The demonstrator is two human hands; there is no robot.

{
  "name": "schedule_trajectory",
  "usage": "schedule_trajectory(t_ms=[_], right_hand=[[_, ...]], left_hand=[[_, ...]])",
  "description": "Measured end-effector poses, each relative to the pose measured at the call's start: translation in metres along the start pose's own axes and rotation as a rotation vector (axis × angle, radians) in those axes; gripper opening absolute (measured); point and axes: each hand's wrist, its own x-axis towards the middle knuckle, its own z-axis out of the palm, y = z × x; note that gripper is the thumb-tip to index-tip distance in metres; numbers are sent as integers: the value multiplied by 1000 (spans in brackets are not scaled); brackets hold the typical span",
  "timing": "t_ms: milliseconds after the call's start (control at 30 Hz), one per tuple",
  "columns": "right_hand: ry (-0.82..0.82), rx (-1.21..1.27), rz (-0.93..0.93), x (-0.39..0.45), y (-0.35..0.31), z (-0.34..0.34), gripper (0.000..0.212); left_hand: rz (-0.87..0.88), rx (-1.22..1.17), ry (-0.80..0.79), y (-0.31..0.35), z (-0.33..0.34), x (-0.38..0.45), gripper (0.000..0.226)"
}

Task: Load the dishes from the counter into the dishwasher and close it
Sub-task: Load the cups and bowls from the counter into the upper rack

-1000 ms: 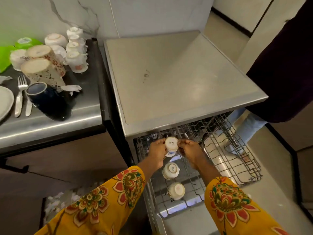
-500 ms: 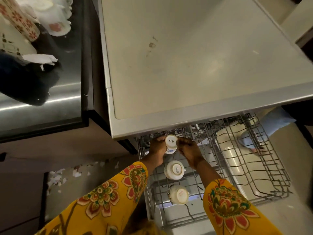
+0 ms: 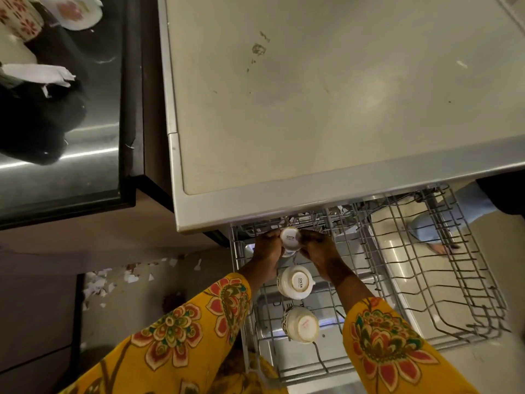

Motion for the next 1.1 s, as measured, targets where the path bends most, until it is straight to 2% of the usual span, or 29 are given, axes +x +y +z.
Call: schedule_trajectory(t_ms=[167,300,400,467,533,600,667,767,1000,1100], right_hand=[[-44,-225,-21,6,3,2,28],[-70,-283,-56,6,5,3,27],[-26,-331,-84,-1,6,3,26],[71,-295,-87,-12,1,0,25],[165,-147,-83,-21,-3,-3,25],[200,0,-54,-32,-8,-4,25],[204,46,-49,-41,-13,-1,22],[158,72,-25,-64,-20,11,17],[-75,-57,-119,-123,-42,59,30],[-187,-84,-159,-153,-60,79,22]], left_hand=[[-4,82,-53,-3,3,4,34],[-17,101,-94,-2,1,-4,36],[-25,76,-77,-1,-4,-11,30],[4,64,-62,-1,-7,-16,28],[25,14,-42,1,-12,-23,25],[27,-60,-27,4,-20,-34,23],[31,-112,-46,6,-30,-45,24],[57,-126,-51,11,-47,-64,18],[178,-187,-32,27,-98,-118,23],[258,-213,-15,34,-123,-141,18]])
